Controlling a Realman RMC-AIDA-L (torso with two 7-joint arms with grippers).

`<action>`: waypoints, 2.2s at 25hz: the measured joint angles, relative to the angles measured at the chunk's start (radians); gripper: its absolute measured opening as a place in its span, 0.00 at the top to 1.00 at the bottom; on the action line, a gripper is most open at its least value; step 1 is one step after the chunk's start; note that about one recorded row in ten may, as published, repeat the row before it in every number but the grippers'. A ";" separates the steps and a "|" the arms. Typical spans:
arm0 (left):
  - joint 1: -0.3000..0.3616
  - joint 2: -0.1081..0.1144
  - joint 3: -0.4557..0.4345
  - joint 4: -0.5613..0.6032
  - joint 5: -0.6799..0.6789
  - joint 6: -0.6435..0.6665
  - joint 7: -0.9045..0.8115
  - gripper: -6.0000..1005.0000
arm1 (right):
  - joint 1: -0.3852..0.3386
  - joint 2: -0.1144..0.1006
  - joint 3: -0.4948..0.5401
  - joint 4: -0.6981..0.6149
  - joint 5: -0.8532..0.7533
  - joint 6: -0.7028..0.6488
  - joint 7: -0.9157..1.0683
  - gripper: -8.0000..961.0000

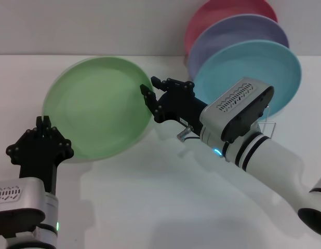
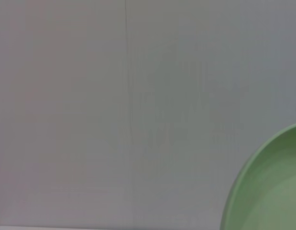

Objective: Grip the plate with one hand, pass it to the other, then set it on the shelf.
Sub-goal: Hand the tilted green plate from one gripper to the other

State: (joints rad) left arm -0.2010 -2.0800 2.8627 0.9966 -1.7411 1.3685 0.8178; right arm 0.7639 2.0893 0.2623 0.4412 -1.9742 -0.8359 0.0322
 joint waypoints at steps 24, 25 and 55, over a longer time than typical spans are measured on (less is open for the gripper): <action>-0.003 0.000 -0.001 -0.006 0.000 -0.002 -0.007 0.91 | -0.005 0.000 0.000 0.001 0.000 -0.005 0.000 0.79; -0.003 0.000 -0.001 -0.006 0.000 -0.002 -0.008 0.91 | -0.005 0.000 0.000 0.001 0.000 -0.006 0.000 0.79; -0.005 0.000 0.004 -0.006 0.001 -0.004 -0.009 0.91 | -0.001 0.000 0.002 -0.004 0.000 0.000 0.000 0.85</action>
State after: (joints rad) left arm -0.2055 -2.0800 2.8670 0.9909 -1.7399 1.3650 0.8084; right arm 0.7633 2.0892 0.2638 0.4370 -1.9742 -0.8360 0.0323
